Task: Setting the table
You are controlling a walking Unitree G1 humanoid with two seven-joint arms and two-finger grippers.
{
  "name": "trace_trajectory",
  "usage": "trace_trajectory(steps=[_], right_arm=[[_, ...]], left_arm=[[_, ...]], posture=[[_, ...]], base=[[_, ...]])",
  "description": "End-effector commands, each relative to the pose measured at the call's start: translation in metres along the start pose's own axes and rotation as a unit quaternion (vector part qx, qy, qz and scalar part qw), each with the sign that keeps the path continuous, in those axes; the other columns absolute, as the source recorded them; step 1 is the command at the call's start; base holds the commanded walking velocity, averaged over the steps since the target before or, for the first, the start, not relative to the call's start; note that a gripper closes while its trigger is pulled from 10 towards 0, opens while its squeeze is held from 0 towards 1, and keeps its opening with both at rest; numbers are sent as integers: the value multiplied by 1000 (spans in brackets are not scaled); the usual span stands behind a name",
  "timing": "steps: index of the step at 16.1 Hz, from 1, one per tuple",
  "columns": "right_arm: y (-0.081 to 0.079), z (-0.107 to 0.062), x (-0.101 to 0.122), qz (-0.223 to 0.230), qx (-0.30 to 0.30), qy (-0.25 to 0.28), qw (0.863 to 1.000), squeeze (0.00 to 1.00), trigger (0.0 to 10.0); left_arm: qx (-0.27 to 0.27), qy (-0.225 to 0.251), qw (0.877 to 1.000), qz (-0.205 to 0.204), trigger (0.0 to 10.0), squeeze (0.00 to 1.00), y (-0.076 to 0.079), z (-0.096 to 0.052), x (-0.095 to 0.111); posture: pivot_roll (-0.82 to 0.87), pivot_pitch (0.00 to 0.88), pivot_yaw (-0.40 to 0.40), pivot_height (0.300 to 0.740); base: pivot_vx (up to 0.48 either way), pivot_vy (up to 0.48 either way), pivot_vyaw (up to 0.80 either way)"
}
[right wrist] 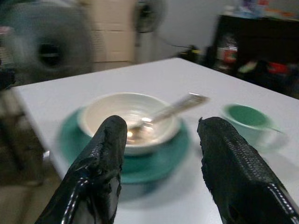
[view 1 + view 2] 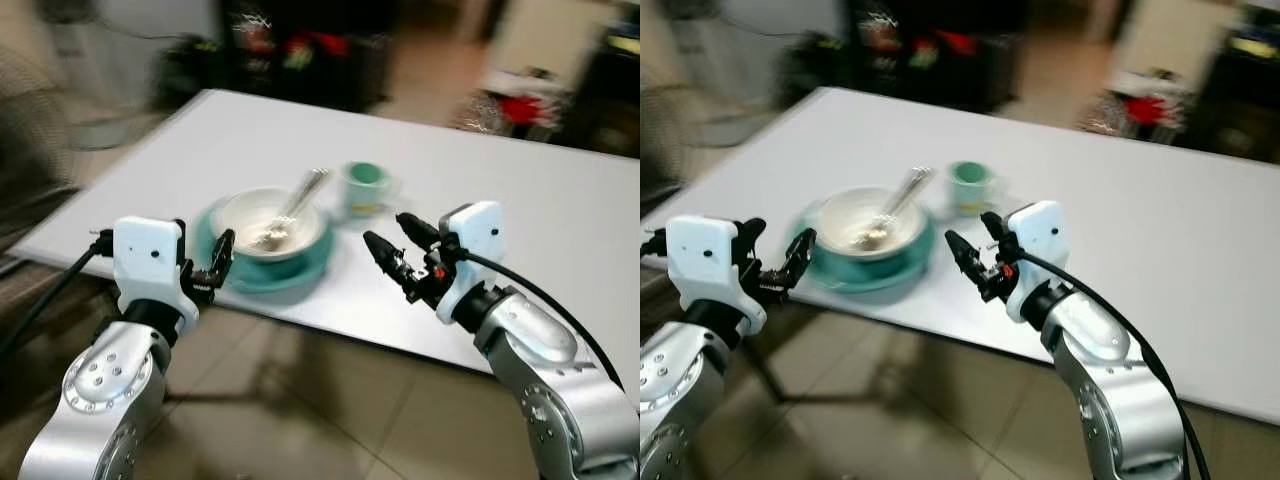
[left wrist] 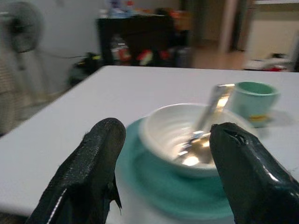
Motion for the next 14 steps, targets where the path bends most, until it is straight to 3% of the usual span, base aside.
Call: trace_trajectory(steps=[1, 5, 14], right_arm=[[3, 2, -2, 5, -6, -6, 1000, 0, 10000], [10, 1, -2, 8, -22, -11, 1000, 0, 10000], [-5, 3, -5, 10, 28, -20, 999, 0, 10000]], left_arm=[[3, -5, 1000, 8, 10000, 0, -1, 0, -1], [-3, -19, 1000, 15, 10000, 0, 1, 0, -7], [19, -21, 999, 17, 10000, 0, -1, 0, -9]], posture=[[-76, 0, -38, 740], [-80, 0, -35, 740], [-81, 0, -49, 740]], base=[[0, 0, 800], [0, 0, 800], [0, 0, 800]])
Point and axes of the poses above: a point about 5 cm out from each wrist's last joint towards the gripper, its own z axis pointing out of the wrist towards the gripper, its own x axis along the axis of the wrist's last joint, y = z × x, the point moved 3 cm from there along z, pointing out of the wrist towards the gripper, and after that the axes turned 7 degrees about -z, right-handed, at the moved point
